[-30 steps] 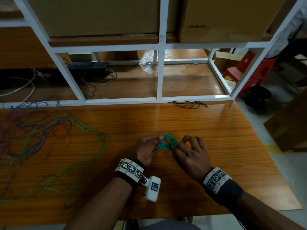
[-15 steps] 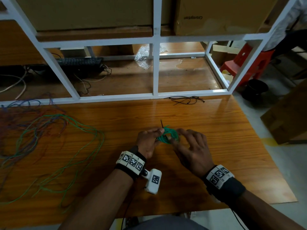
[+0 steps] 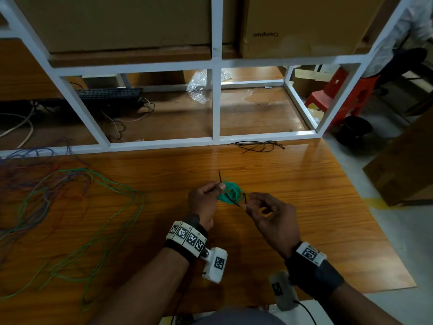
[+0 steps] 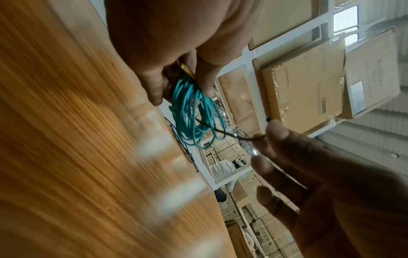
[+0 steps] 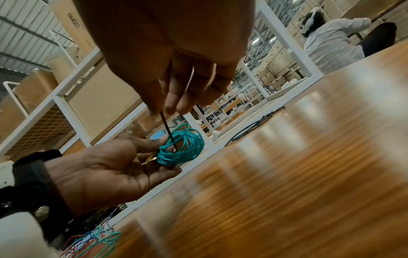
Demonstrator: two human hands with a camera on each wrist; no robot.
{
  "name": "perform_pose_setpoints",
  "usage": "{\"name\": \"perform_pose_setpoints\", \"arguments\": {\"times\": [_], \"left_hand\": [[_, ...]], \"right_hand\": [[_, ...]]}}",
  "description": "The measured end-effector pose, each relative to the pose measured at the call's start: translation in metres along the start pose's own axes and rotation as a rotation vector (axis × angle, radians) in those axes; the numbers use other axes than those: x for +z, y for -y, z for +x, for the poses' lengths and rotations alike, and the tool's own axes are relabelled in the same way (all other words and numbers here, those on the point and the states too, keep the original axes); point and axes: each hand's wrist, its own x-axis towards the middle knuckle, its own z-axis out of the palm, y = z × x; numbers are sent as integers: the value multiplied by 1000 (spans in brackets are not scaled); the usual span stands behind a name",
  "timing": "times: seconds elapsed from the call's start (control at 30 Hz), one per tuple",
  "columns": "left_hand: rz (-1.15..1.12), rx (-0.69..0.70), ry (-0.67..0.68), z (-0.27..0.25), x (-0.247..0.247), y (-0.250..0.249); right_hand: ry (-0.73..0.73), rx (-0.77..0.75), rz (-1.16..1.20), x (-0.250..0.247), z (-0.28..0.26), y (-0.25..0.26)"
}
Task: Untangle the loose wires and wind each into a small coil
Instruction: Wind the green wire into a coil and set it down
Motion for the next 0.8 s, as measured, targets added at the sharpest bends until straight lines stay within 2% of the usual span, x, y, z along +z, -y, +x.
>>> {"name": "perform_pose_setpoints", "arguments": {"times": [0.13,0.27,0.43,0.63,0.8], "left_hand": [[78,92,59,-5,-3,3],[168,150,143,-7,-8,7],[220,245,150,-7,-12,5],[264,292,139,-1,-18,0],[281,340,135,-2,-17,-2]], "right_hand": [[-17,3,-15,8,10,5],[33,-71,-25,4,35,25],[91,-120,-185,10,61,35],[134,-141,-233,11,62,41],[88,-179,-240,12,66,43]]}}
